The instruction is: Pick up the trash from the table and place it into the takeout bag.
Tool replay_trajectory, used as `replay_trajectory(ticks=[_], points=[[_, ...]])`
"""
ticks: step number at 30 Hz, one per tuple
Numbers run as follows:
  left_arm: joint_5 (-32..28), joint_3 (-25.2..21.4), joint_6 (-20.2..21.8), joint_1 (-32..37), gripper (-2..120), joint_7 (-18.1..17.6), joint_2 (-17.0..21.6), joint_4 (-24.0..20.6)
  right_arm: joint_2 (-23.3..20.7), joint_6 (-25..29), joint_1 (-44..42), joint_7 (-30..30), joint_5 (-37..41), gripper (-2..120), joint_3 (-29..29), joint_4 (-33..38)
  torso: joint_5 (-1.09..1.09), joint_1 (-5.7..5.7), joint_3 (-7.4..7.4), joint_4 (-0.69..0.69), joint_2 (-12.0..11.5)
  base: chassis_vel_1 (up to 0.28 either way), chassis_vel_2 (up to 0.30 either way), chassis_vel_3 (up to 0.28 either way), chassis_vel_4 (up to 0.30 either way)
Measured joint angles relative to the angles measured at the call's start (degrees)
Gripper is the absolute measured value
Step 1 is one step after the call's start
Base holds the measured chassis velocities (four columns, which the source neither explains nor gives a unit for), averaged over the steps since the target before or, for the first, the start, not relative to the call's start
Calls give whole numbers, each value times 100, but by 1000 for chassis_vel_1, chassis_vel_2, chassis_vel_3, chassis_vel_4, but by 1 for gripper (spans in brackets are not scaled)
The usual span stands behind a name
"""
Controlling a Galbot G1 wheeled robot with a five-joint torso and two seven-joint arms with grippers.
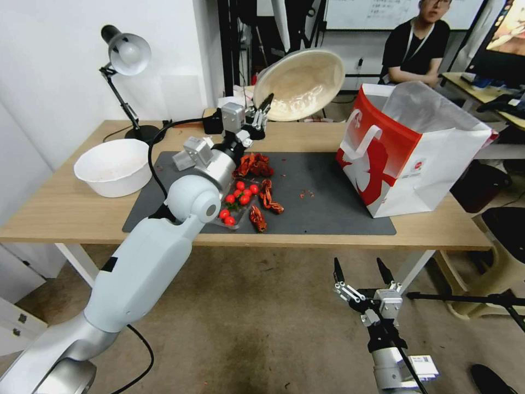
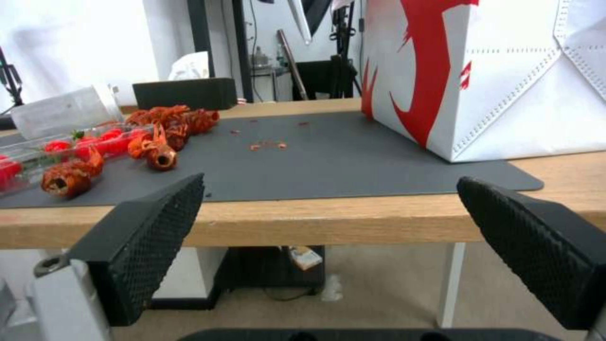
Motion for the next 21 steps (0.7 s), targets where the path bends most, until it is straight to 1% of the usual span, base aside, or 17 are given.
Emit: replay_trajectory(ticks=[5,12,14,17,18,21], points=[[31,119,-20,-222,1,65,-91,167,30,-19,48,4,-26,100,-10,0,1,0,0,0,0,0,0,0,0],[64,511,-59,-646,1,92,-354,505,66,-36,56,10,-39,100,-3,-4,1,0,0,0,0,0,0,0,0],[65,538,-62,-684,1,91,-379,534,70,-36,55,11,-39,100,-1,-4,1,0,0,0,0,0,0,0,0],[92,770,-72,-982,1,87,-574,751,98,-33,36,11,-42,100,31,-4,1,0,0,-1,0,0,0,0,0],[92,770,-72,-982,1,87,-574,751,98,-33,36,11,-42,100,31,-4,1,0,0,-1,0,0,0,0,0],[105,1120,-76,-1417,1,98,-854,1057,126,-19,20,12,-42,100,79,-5,1,0,-1,-1,0,0,0,0,0]])
